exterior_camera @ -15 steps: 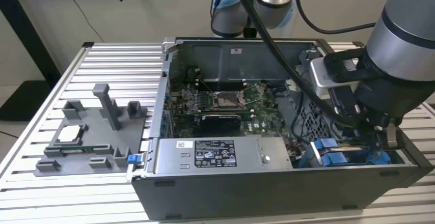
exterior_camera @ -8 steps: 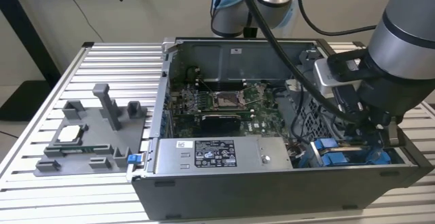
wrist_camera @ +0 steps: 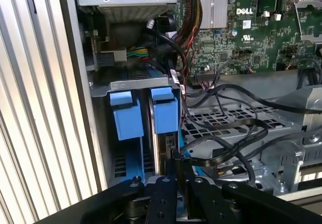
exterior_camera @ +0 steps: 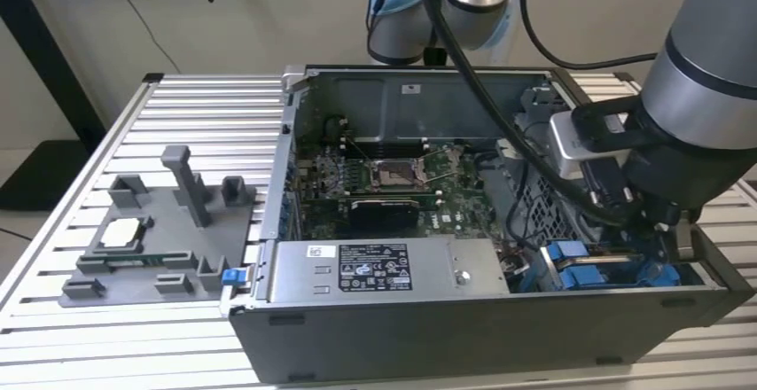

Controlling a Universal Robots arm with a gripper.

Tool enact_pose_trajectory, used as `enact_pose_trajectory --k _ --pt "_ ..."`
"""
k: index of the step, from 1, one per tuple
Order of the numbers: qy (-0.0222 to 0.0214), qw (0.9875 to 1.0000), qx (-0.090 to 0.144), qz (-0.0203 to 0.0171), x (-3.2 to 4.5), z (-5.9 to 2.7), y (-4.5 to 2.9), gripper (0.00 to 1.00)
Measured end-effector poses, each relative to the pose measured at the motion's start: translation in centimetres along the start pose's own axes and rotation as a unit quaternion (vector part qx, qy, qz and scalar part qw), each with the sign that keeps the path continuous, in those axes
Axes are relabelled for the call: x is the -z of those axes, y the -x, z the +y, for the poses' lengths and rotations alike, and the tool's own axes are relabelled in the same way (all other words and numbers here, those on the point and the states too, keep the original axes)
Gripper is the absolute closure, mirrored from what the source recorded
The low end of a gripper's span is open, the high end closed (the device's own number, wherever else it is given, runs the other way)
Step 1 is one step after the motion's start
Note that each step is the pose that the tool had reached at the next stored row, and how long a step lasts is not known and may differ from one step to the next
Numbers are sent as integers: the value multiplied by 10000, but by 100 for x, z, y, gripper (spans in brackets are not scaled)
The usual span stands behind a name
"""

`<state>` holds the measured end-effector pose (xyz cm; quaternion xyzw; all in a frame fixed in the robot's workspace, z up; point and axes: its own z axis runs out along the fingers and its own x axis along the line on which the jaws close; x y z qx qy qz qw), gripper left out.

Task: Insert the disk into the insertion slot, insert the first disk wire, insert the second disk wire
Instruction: 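Insert the second disk wire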

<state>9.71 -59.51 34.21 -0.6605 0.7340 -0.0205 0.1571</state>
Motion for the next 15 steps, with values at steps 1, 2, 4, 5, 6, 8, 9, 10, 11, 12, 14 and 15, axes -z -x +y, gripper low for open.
enact_pose_trajectory --k 1,2,4,5,6,8,9,10,11,12,14,15 --pt "0 10000 2 0 -6 -8 0 100" --pt "0 10000 3 -1 -14 -15 -1 100" --pt "1 10000 5 -2 -27 -23 -2 100" --pt "1 10000 5 -1 -32 -22 -3 100" --pt "1 10000 4 -2 -38 -21 -4 100" --pt "1 10000 4 -1 -48 -18 -6 100" --pt "1 10000 5 -2 -53 -18 -7 100" --pt "1 10000 5 -2 -56 -17 -8 100" --pt "1 10000 5 -1 -58 -16 -9 100" --pt "1 10000 5 -1 -60 -16 -9 100" --pt "1 10000 5 -2 -66 -14 -10 100" --pt "1 10000 5 -2 -69 -14 -11 100"
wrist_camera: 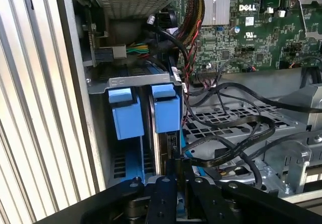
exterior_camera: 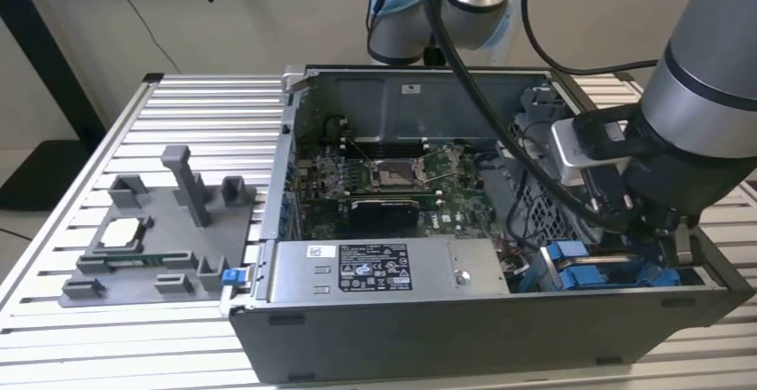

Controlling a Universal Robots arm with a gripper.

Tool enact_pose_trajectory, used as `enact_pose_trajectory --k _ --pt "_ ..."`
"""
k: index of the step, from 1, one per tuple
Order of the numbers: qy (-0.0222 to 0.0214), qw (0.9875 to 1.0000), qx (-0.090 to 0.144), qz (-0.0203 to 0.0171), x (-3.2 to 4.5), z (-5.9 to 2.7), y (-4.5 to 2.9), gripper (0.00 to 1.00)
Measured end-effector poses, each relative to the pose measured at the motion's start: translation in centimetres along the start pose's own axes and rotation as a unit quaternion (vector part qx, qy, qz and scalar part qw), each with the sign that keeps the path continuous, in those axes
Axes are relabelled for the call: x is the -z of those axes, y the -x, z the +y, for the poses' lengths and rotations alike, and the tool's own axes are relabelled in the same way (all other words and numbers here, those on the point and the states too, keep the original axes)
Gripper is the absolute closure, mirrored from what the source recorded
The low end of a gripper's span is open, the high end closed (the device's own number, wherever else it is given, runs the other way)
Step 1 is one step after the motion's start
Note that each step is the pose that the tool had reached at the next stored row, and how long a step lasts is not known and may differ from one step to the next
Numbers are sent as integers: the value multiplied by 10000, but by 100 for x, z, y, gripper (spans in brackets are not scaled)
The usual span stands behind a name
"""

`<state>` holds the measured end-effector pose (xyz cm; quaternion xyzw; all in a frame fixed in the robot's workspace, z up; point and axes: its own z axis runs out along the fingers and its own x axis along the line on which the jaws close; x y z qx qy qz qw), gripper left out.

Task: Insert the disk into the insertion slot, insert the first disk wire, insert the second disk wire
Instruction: 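Insert the second disk wire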

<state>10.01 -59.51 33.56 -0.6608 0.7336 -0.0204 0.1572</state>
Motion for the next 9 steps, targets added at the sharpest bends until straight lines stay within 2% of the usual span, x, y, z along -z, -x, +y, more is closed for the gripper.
enact_pose_trajectory --k 9 --pt "1 10000 0 2 -41 11 -9 100"
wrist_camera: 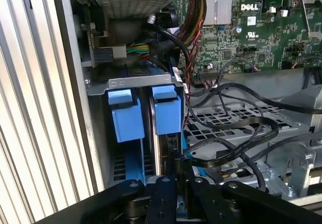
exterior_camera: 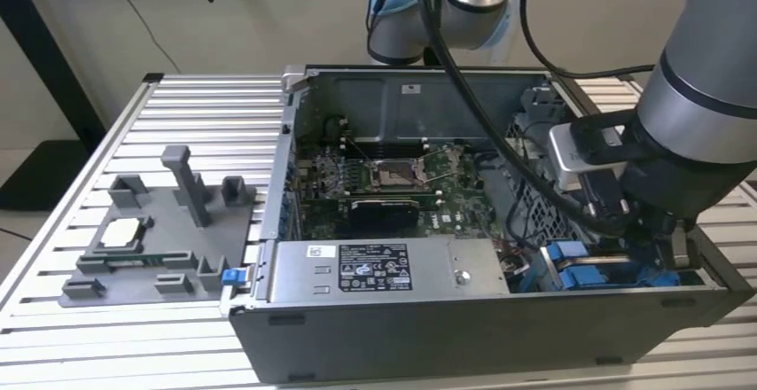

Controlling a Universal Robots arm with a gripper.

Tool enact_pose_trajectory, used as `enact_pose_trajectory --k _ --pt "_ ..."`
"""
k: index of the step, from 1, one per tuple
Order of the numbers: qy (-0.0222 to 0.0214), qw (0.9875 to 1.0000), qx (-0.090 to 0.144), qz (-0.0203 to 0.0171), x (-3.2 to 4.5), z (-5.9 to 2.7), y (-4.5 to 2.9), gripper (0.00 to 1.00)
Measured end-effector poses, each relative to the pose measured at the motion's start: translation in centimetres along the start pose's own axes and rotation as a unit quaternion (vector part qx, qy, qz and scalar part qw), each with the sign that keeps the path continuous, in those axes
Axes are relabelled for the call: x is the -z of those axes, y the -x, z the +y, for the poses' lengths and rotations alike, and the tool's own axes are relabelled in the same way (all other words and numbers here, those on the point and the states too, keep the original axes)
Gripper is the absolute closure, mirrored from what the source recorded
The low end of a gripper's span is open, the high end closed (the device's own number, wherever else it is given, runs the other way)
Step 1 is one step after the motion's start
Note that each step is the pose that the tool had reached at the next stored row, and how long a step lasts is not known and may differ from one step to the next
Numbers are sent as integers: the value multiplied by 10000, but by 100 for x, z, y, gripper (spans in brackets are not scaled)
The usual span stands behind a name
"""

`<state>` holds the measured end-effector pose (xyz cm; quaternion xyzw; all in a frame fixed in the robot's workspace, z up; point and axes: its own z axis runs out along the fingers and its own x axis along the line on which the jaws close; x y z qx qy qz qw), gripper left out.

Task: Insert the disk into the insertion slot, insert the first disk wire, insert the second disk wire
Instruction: 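Insert the second disk wire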

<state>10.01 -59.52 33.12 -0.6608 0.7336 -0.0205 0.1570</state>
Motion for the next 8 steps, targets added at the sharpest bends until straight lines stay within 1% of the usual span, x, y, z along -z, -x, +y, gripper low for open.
enact_pose_trajectory --k 1,2,5,8 --pt "1 10000 -2 -5 9 -2 2 0" --pt "3 10000 -4 -12 35 -8 7 0" --pt "6 10000 -5 -15 103 -26 22 0" --pt "18 10000 -5 -10 141 -36 31 0"
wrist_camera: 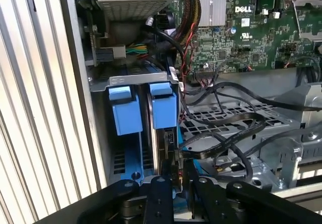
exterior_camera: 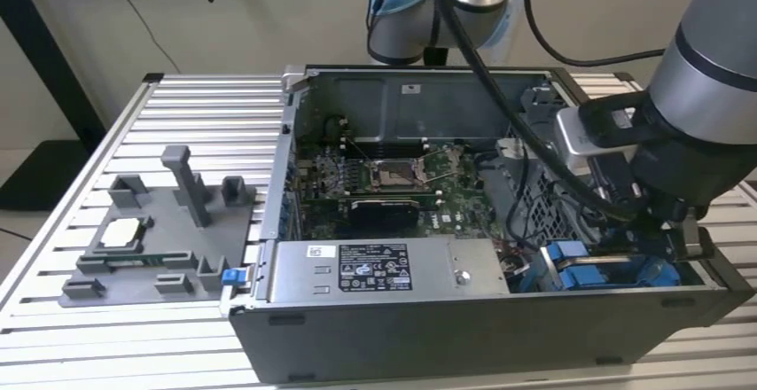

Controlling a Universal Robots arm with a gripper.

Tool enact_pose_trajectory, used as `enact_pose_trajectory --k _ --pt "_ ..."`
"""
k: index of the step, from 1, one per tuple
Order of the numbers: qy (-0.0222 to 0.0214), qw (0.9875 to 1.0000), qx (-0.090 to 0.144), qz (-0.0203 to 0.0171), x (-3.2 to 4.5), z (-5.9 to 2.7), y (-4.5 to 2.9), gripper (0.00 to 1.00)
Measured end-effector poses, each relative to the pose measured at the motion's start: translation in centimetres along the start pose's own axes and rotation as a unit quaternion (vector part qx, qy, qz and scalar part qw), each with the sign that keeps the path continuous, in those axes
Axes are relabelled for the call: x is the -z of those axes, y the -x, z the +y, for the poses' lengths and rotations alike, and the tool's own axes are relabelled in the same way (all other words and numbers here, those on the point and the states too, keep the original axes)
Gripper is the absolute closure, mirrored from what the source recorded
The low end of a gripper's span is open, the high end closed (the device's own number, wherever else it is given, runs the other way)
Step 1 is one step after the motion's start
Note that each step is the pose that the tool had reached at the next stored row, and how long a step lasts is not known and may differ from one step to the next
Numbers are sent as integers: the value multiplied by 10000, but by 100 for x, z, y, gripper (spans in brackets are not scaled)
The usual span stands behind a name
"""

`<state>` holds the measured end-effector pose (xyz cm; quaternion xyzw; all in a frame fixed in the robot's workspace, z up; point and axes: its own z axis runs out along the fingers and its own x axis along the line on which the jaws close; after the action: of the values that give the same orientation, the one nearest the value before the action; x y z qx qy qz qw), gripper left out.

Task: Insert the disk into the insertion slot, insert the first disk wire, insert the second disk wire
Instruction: 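Insert the second disk wire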

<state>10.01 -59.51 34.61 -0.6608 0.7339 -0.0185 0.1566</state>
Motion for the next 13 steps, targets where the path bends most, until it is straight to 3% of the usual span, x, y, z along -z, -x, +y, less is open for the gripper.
enact_pose_trajectory --k 3,9,11,13 --pt "87 10000 22 36 -1 -4 1 0" --pt "459 9989 -35 105 -9 -84 11 0" --pt "555 9984 -51 120 4 -107 16 0" --pt "616 9980 -62 128 37 -125 25 0"
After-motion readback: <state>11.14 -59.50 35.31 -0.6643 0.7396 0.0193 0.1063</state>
